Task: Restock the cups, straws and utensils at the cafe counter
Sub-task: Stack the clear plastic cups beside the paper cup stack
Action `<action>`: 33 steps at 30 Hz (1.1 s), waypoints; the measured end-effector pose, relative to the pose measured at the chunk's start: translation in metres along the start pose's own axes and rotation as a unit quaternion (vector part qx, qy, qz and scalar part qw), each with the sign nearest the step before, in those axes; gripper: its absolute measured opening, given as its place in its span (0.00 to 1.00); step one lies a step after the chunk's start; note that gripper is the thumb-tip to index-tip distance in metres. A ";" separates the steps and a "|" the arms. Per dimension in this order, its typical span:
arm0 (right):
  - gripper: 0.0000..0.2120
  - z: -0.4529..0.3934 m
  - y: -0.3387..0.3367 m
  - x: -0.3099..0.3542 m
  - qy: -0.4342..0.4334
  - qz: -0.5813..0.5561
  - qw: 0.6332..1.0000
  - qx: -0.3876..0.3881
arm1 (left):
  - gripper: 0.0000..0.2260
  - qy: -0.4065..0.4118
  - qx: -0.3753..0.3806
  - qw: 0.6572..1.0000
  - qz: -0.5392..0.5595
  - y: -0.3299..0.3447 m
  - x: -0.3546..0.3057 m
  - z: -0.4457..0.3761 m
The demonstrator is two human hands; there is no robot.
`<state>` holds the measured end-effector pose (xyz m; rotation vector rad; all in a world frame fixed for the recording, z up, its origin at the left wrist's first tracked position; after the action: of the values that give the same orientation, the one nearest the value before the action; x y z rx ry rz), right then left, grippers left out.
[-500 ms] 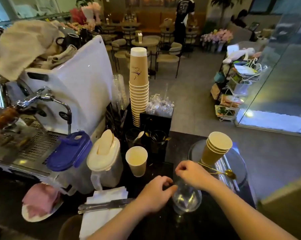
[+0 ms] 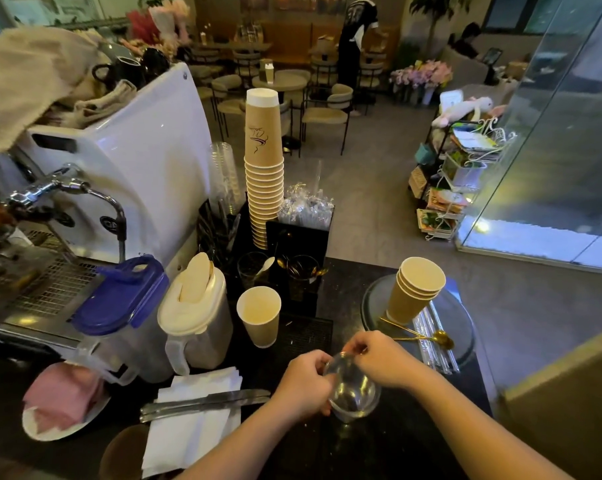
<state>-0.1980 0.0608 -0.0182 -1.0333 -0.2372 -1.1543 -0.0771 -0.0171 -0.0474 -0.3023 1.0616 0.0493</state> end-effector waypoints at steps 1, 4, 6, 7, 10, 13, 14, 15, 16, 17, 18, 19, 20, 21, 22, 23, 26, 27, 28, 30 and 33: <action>0.13 0.001 0.000 0.001 -0.003 0.000 1.000 0.002 | 0.03 0.002 0.000 1.000 0.000 -0.001 -0.001 0.001; 0.12 0.002 -0.003 0.009 -0.020 -0.009 1.000 0.009 | 0.02 0.008 -0.003 1.000 -0.010 -0.009 -0.006 0.003; 0.11 0.004 -0.009 0.018 -0.041 -0.021 0.999 0.008 | 0.02 0.012 -0.005 0.999 -0.030 -0.021 -0.014 0.004; 0.10 0.005 -0.013 0.024 -0.056 -0.031 0.998 0.006 | 0.03 0.017 -0.008 0.999 -0.043 -0.028 -0.021 0.005; 0.10 0.010 -0.031 0.048 -0.105 -0.087 0.991 -0.016 | 0.06 0.043 -0.019 0.996 -0.078 -0.059 -0.051 0.010; 0.09 0.013 -0.051 0.077 -0.150 -0.143 0.977 -0.054 | 0.08 0.057 -0.055 0.992 -0.103 -0.096 -0.083 0.016; 0.08 0.013 -0.057 0.086 -0.162 -0.159 0.972 -0.066 | 0.09 0.062 -0.072 0.990 -0.103 -0.110 -0.094 0.018; 0.08 0.011 -0.063 0.095 -0.176 -0.177 0.965 -0.080 | 0.09 0.069 -0.089 0.988 -0.102 -0.122 -0.106 0.020; 0.07 0.010 -0.070 0.104 -0.189 -0.198 0.957 -0.095 | 0.09 0.079 -0.100 0.987 -0.102 -0.134 -0.117 0.022; 0.06 0.008 -0.076 0.112 -0.200 -0.224 0.948 -0.108 | 0.09 0.087 -0.109 0.985 -0.101 -0.145 -0.128 0.024; 0.07 0.007 -0.081 0.120 -0.208 -0.252 0.938 -0.117 | 0.09 0.093 -0.118 0.984 -0.101 -0.155 -0.137 0.027; 0.08 0.005 -0.086 0.128 -0.215 -0.278 0.928 -0.123 | 0.09 0.097 -0.125 0.983 -0.098 -0.166 -0.146 0.029; 0.10 0.003 -0.089 0.135 -0.222 -0.300 0.919 -0.126 | 0.08 0.100 -0.132 0.982 -0.089 -0.176 -0.153 0.031; 0.12 0.002 -0.091 0.143 -0.231 -0.317 0.911 -0.125 | 0.07 0.104 -0.137 0.982 -0.076 -0.185 -0.159 0.033; 0.14 0.000 -0.093 0.151 -0.241 -0.334 0.903 -0.122 | 0.07 0.109 -0.141 0.982 -0.061 -0.195 -0.164 0.034; 0.16 -0.001 -0.094 0.157 -0.249 -0.351 0.895 -0.120 | 0.06 0.115 -0.143 0.982 -0.045 -0.203 -0.168 0.035; 0.18 -0.007 -0.095 0.166 -0.255 -0.399 0.872 -0.122 | 0.04 0.136 -0.157 0.978 0.030 -0.230 -0.178 0.038; 0.18 -0.010 -0.095 0.166 -0.250 -0.408 0.869 -0.121 | 0.04 0.140 -0.164 0.974 0.067 -0.240 -0.177 0.038; 0.18 -0.014 -0.093 0.166 -0.244 -0.418 0.867 -0.119 | 0.05 0.140 -0.170 0.970 0.104 -0.249 -0.175 0.037; 0.17 -0.024 -0.090 0.162 -0.221 -0.447 0.859 -0.114 | 0.06 0.128 -0.179 0.962 0.162 -0.261 -0.167 0.032; 0.16 -0.040 -0.080 0.161 -0.201 -0.531 0.820 -0.067 | 0.07 0.109 -0.187 0.947 0.236 -0.272 -0.152 0.022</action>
<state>-0.2077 -0.0754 0.1061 -1.2967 -1.2034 -1.9483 -0.0829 -0.2559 0.1536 -0.3965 1.3267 0.6672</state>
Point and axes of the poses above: each hand's wrist, its own z-axis away from the middle knuckle, its own y-axis out of the palm, x = y × z, the point moved 9 cm from there along -z, towards the middle knuckle, and after that the axes turned 12 degrees about x, right-handed, at the moved point
